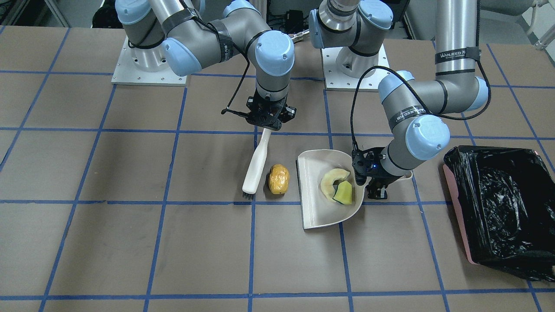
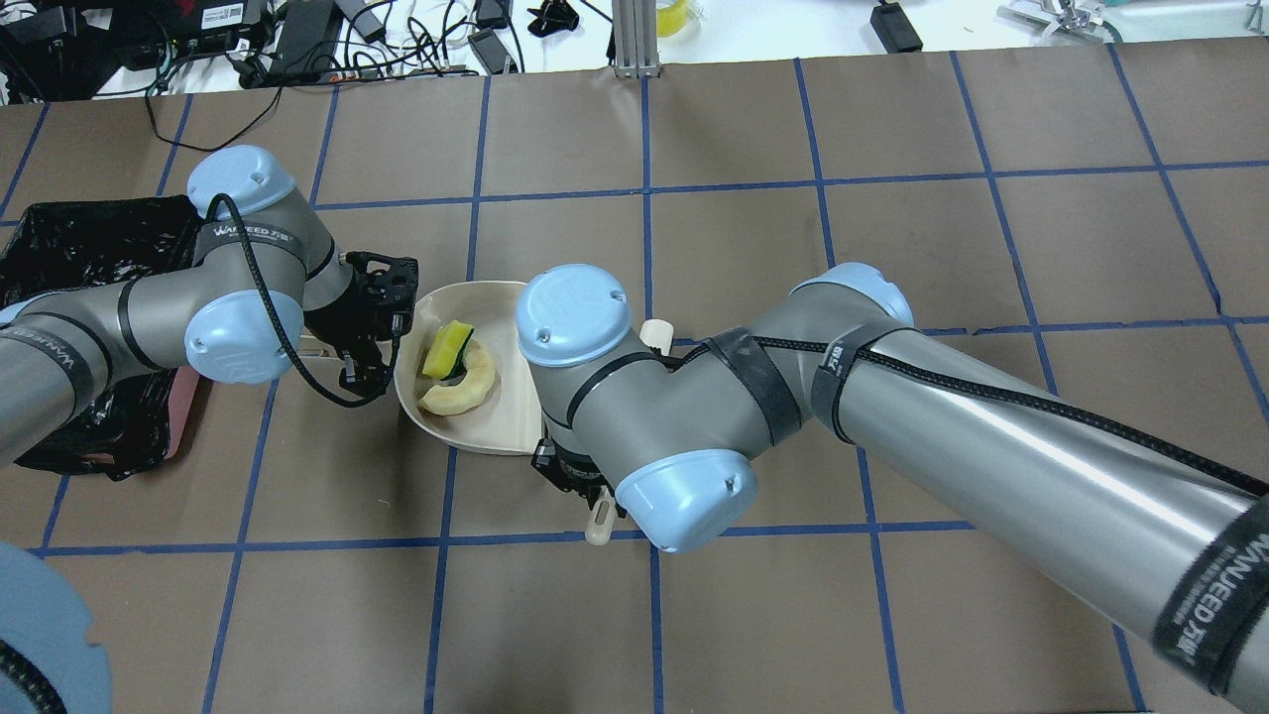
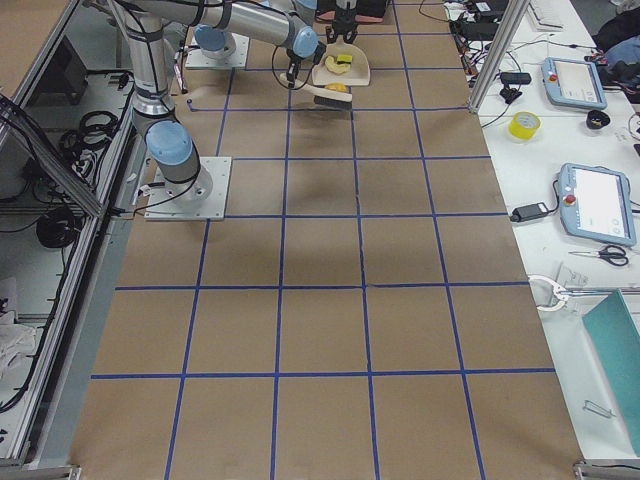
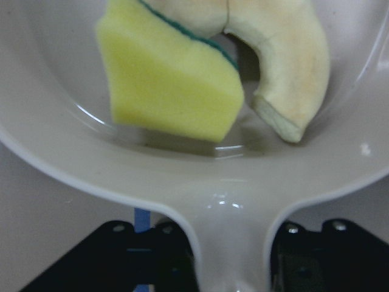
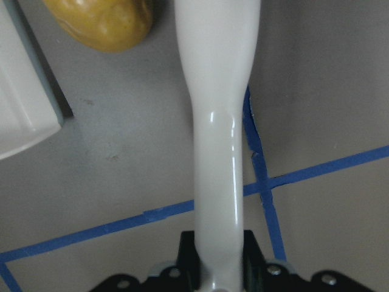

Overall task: Sweep and dump trash into bin
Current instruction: 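Sweep the yellow potato into the dustpan with the right gripper's brush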

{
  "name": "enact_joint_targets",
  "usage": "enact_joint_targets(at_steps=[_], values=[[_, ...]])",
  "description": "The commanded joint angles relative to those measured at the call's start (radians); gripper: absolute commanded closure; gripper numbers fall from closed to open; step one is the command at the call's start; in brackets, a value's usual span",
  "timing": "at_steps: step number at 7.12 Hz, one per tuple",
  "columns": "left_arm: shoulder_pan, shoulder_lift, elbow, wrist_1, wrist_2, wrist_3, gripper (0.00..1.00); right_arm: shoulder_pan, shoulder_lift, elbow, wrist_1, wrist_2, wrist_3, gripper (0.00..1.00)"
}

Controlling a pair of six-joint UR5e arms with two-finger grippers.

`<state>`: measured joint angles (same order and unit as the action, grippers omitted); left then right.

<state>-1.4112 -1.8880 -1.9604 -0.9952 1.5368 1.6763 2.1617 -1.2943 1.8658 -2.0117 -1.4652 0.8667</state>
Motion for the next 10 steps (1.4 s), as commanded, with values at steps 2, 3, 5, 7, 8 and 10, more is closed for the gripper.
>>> enact_joint_targets(at_steps=[2,3,5,7,8,10], values=[[0.0,0.0,-0.008,0.0,0.0,-0.004,1.0,0.035,0.061,-0.017,-0.122,0.006,0.086,1.0],[0.0,0.003,-0.015,0.003,0.0,-0.01,1.0,0.044,0.082,-0.043,-0.159,0.014,0.112,1.0],[0.0,0.003,-0.015,0.003,0.0,-0.01,1.0,0.061,0.121,-0.161,-0.131,0.037,0.144,1.0],[0.0,0.006,0.001,0.003,0.002,-0.006,1.0,0.079,0.167,-0.236,-0.136,0.068,0.173,1.0],[0.0,0.004,0.001,0.003,0.002,-0.007,1.0,0.087,0.177,-0.27,-0.136,0.094,0.199,1.0],[0.0,0.003,0.001,0.003,0.0,-0.009,1.0,0.087,0.175,-0.292,-0.058,0.076,0.186,1.0]])
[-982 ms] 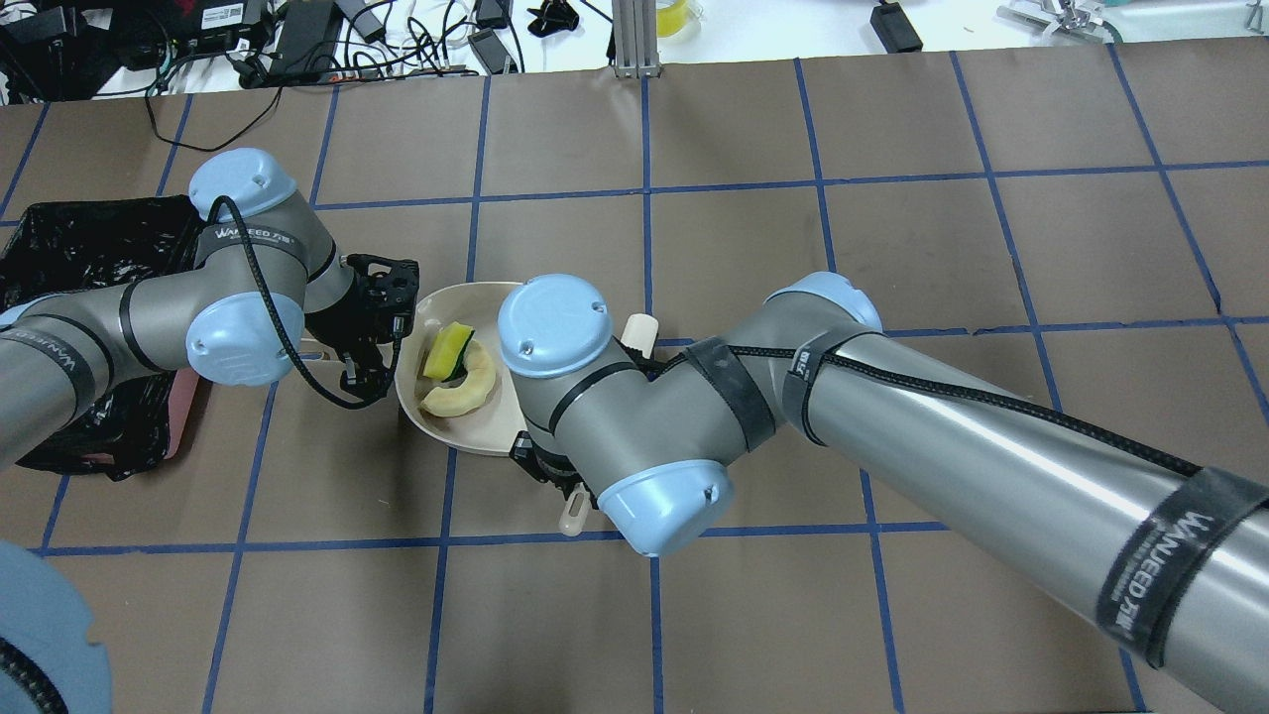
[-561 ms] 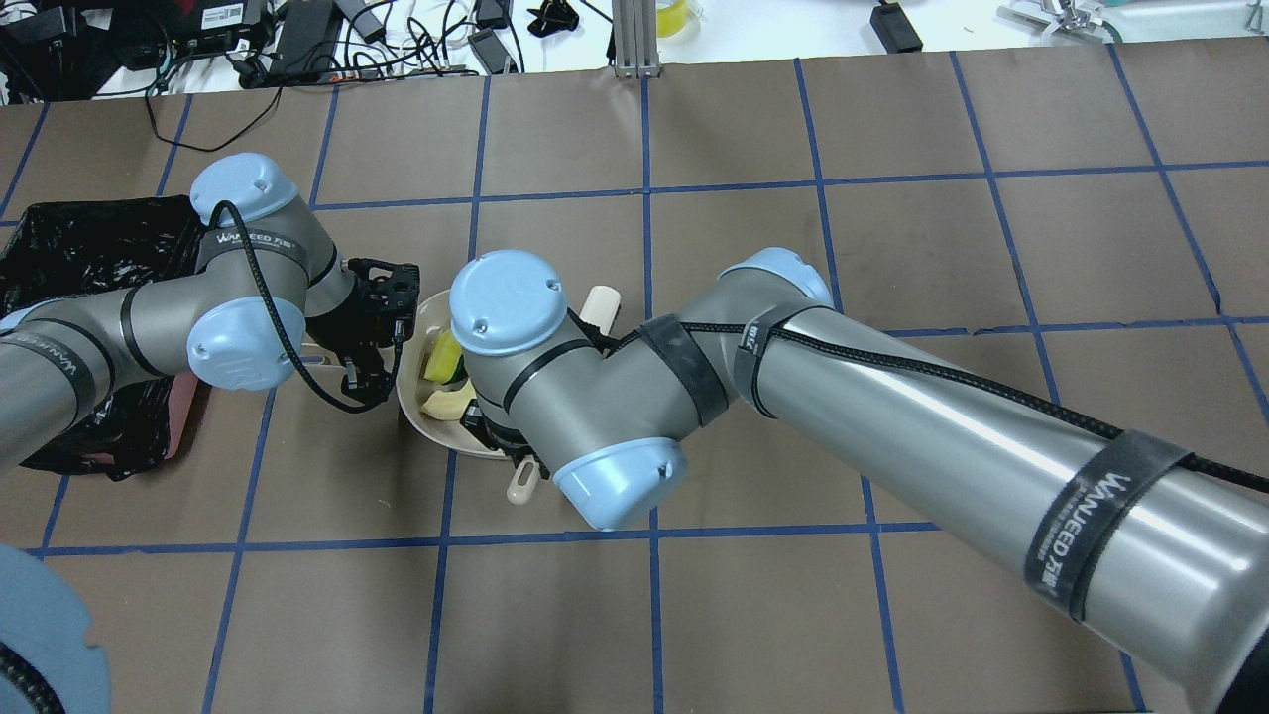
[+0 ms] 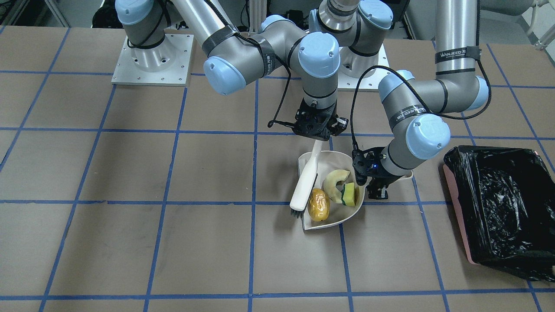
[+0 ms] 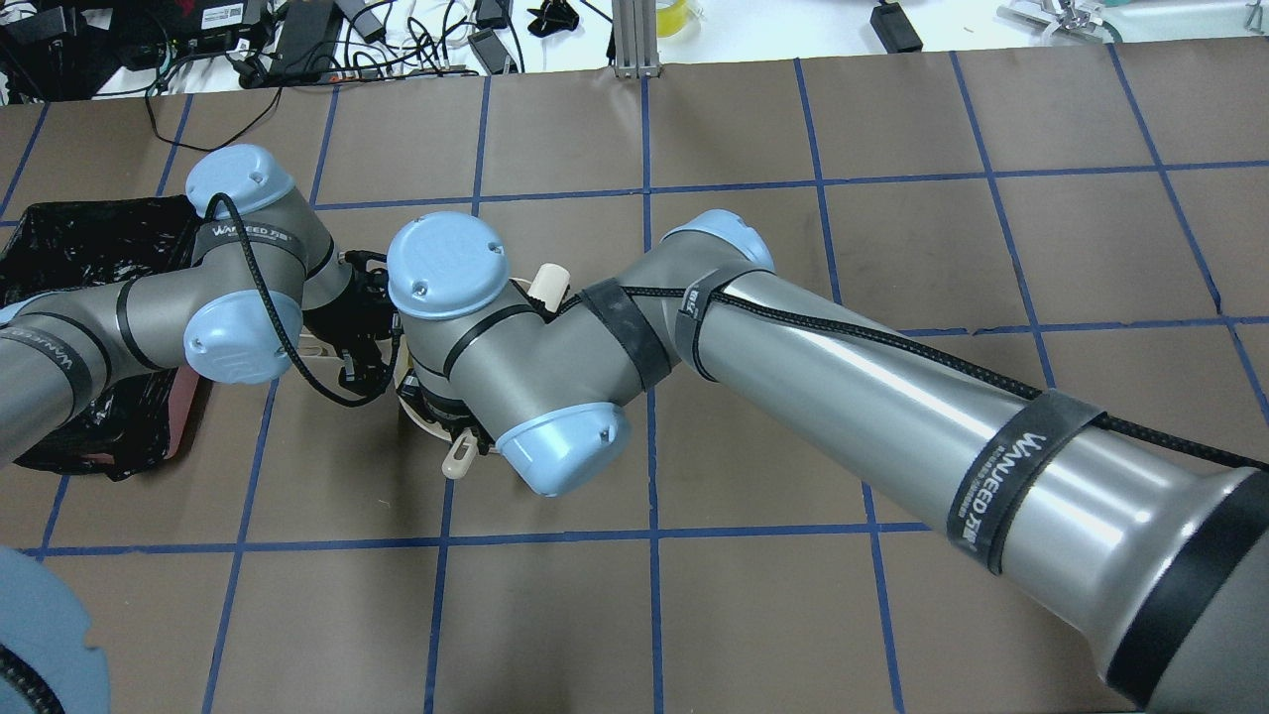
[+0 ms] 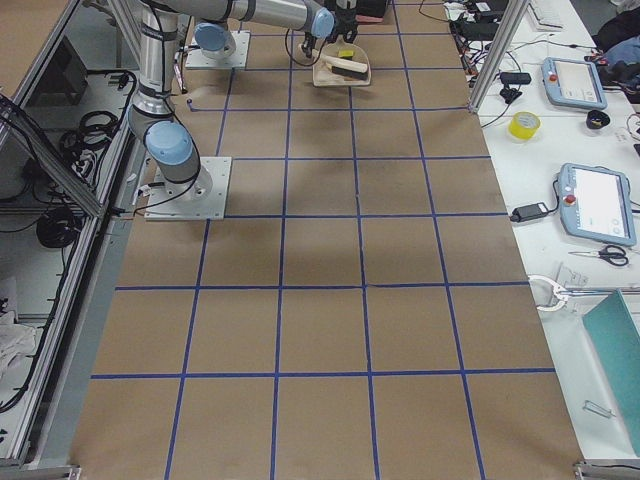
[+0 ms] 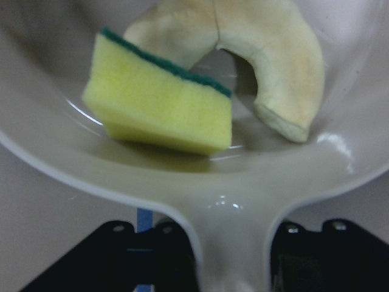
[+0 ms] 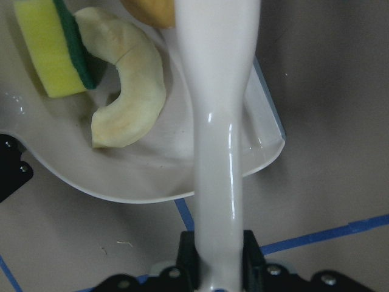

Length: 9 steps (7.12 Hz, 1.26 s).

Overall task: Sweep and dump trash into bin
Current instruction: 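Sweep the yellow potato into the dustpan with the right gripper's brush, then lift the dustpan over the black bin with the left gripper while the right withdraws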

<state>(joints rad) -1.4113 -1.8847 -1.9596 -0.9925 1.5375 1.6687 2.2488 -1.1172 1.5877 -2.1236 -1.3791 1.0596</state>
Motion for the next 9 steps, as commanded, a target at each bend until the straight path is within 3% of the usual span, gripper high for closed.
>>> enact_joint_targets(at_steps=[1,3,5,6,8,9], values=[[0.0,-0.001,0.001,0.0,0.0,-0.001,1.0,-0.021,-0.022,-0.015,0.112,-0.038,-0.035,1.0],[0.0,0.001,0.001,0.0,0.0,-0.001,1.0,-0.098,-0.09,-0.011,0.254,-0.108,-0.227,1.0],[0.038,0.005,0.011,0.005,-0.02,0.017,1.0,-0.274,-0.209,-0.008,0.429,-0.112,-0.493,1.0],[0.099,0.004,0.027,-0.009,-0.078,0.023,1.0,-0.404,-0.273,-0.006,0.494,-0.115,-0.654,1.0],[0.159,0.009,0.089,-0.075,-0.132,0.075,1.0,-0.63,-0.294,-0.006,0.513,-0.113,-0.802,1.0],[0.198,0.015,0.169,-0.189,-0.151,0.075,1.0,-0.705,-0.285,-0.005,0.508,-0.138,-0.983,1.0]])
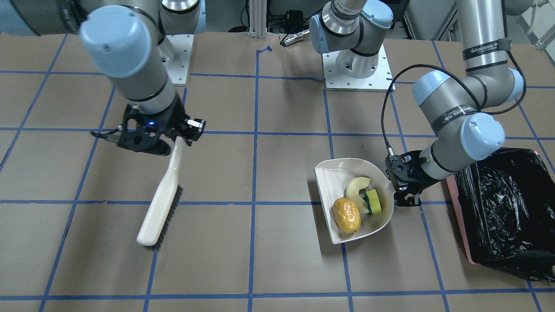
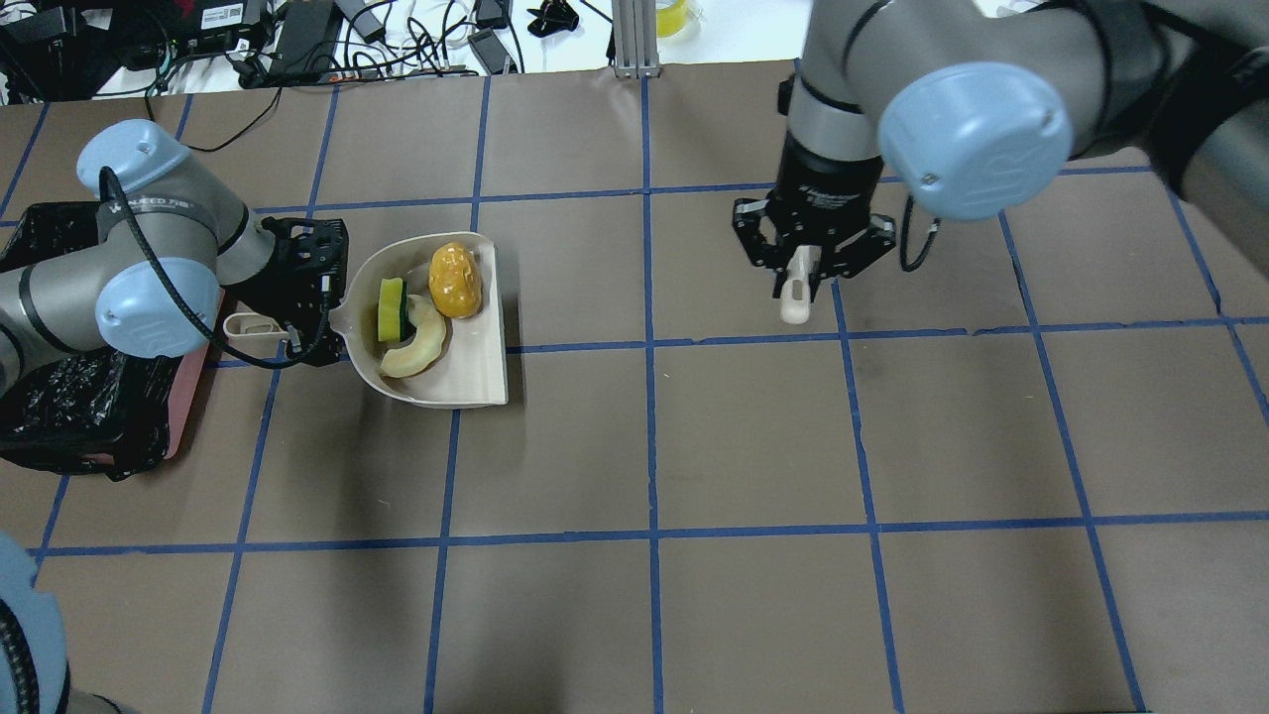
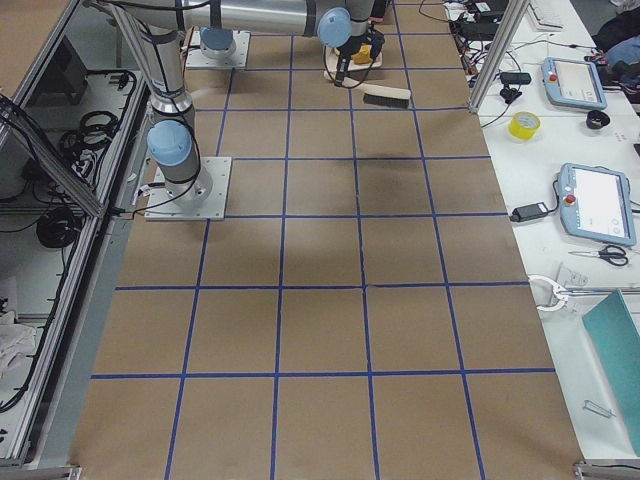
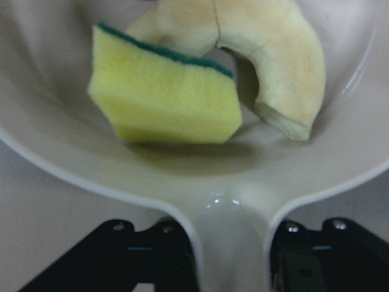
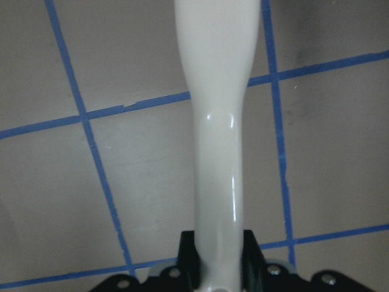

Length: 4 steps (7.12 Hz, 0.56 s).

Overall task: Sweep and dump trash into bin
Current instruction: 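Lift the dustpan over the black bin with the left gripper while the right withdraws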

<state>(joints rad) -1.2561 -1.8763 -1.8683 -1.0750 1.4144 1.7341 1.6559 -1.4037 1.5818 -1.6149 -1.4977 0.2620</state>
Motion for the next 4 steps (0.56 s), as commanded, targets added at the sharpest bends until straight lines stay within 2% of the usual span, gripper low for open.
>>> enact_joint_targets(at_steps=[1,2,3,4], values=[[0.1,0.012,0.148,-0.2,-0.034,0.013,1.0,-0.167,-0.007,0.001,0.001,-0.138,-0.286,1.0],[0.162,0.022,0.193,-0.285,-0.063,0.056,1.0,-0.22,0.0,0.003,-0.002,-0.203,-0.423,1.0],[0.238,0.023,0.224,-0.327,-0.072,0.083,1.0,-0.258,-0.006,0.003,0.0,-0.197,-0.478,1.0],[0.309,0.023,0.25,-0.359,-0.077,0.103,1.0,-0.274,0.029,0.009,-0.037,-0.232,-0.5,1.0]])
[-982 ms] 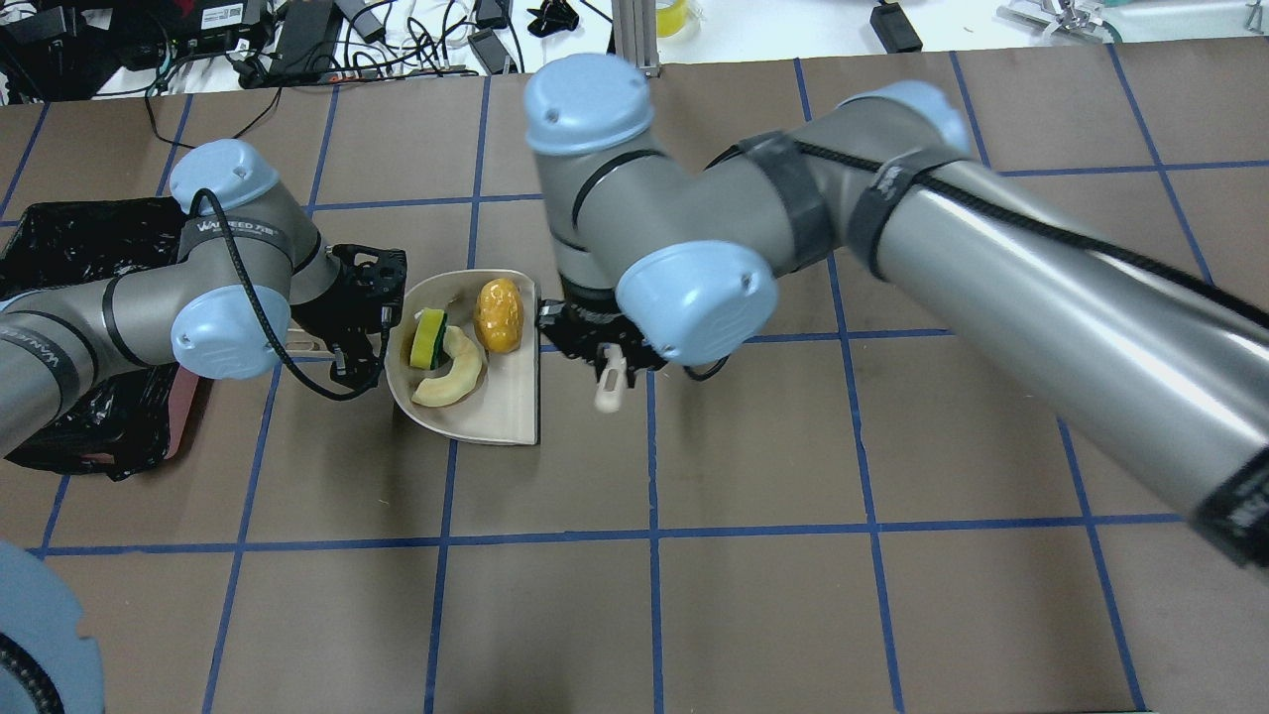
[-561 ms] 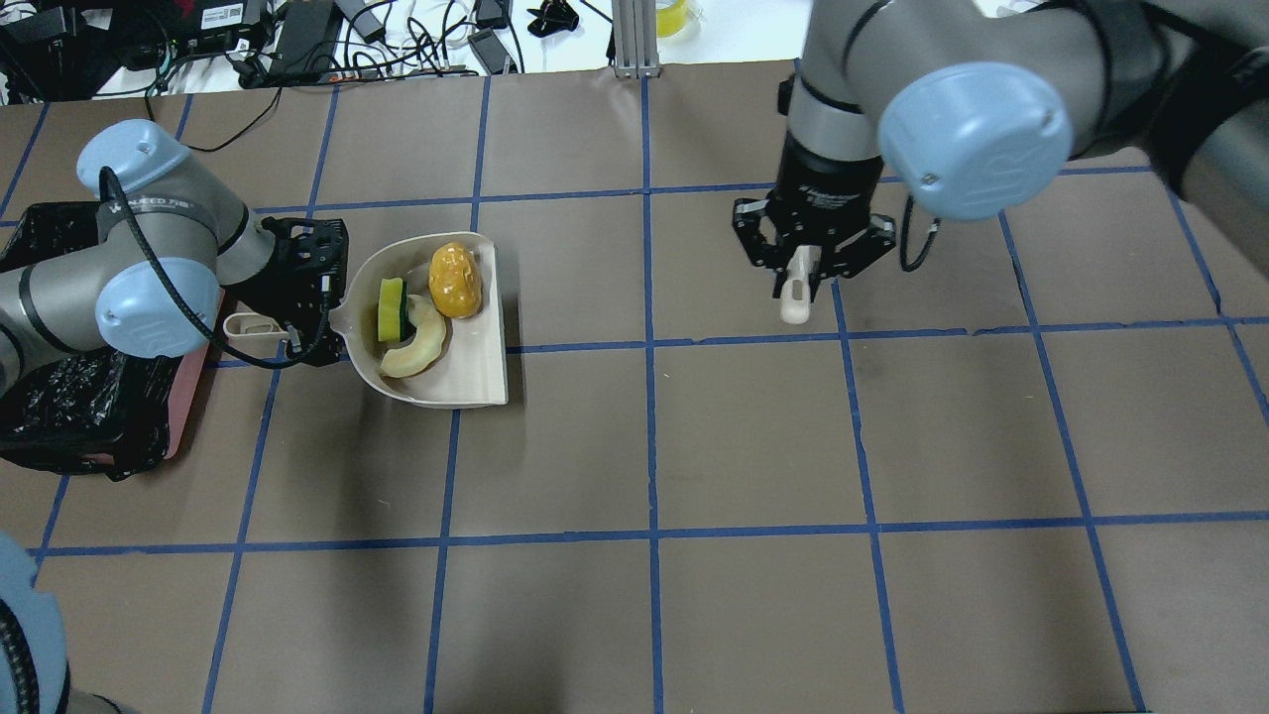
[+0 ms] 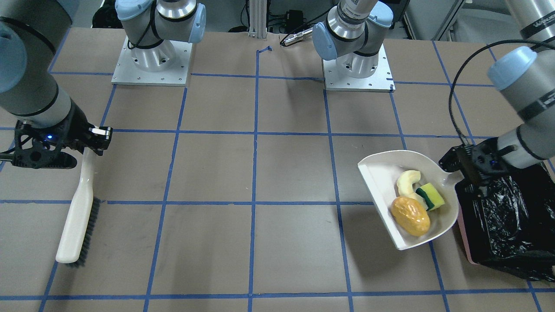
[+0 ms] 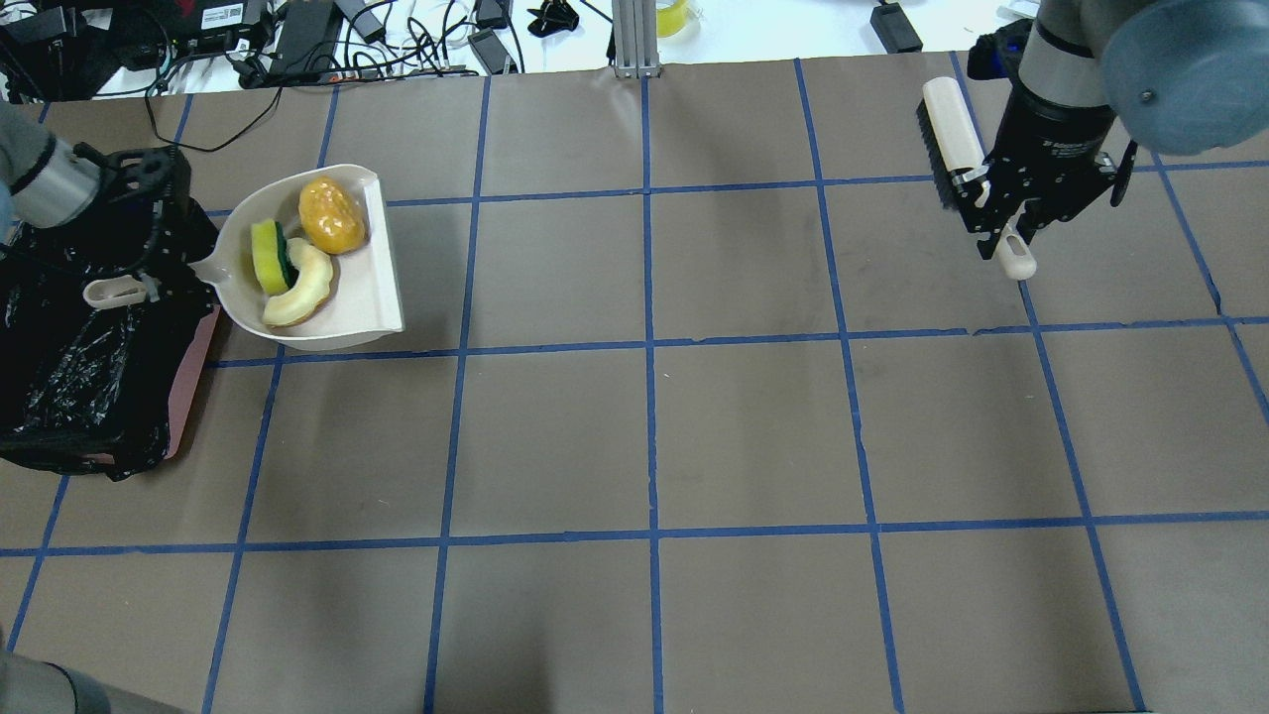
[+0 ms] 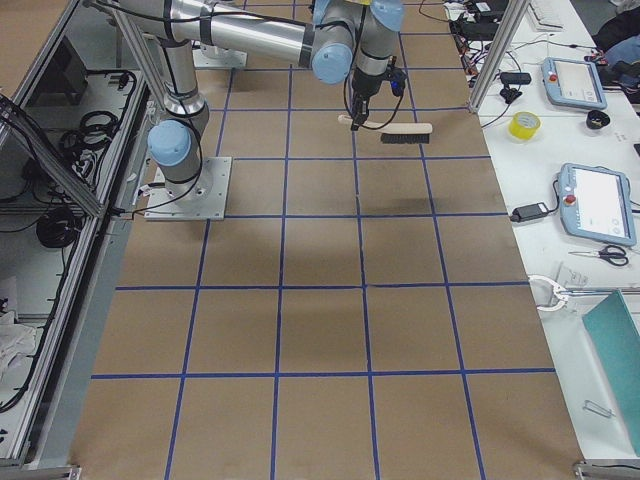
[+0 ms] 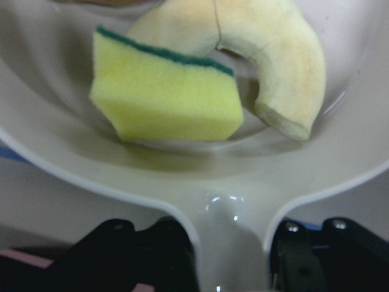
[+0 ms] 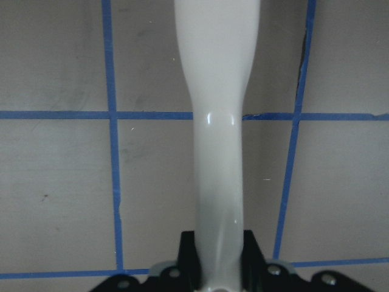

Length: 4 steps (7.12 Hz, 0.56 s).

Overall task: Sweep and dump trash into bin
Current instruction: 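Lift the dustpan over the black bin with the left gripper while the right withdraws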

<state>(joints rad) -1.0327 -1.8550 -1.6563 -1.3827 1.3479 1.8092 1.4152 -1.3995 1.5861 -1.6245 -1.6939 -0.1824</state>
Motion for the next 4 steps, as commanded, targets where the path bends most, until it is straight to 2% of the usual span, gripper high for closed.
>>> enact_joint_targets(at_steps=[1,2,4], values=[[0.17,0.002,0.077,-0.094,0.002,0.036,1.0,-0.06,0.104,0.011,-0.099,-0.047,-0.08,1.0],[0.25,-0.009,0.14,-0.137,0.032,0.089,1.0,-0.103,0.109,0.011,-0.107,-0.04,-0.101,1.0],[0.371,-0.049,0.223,-0.139,0.069,0.101,1.0,-0.188,0.115,0.011,-0.106,-0.03,-0.167,1.0]])
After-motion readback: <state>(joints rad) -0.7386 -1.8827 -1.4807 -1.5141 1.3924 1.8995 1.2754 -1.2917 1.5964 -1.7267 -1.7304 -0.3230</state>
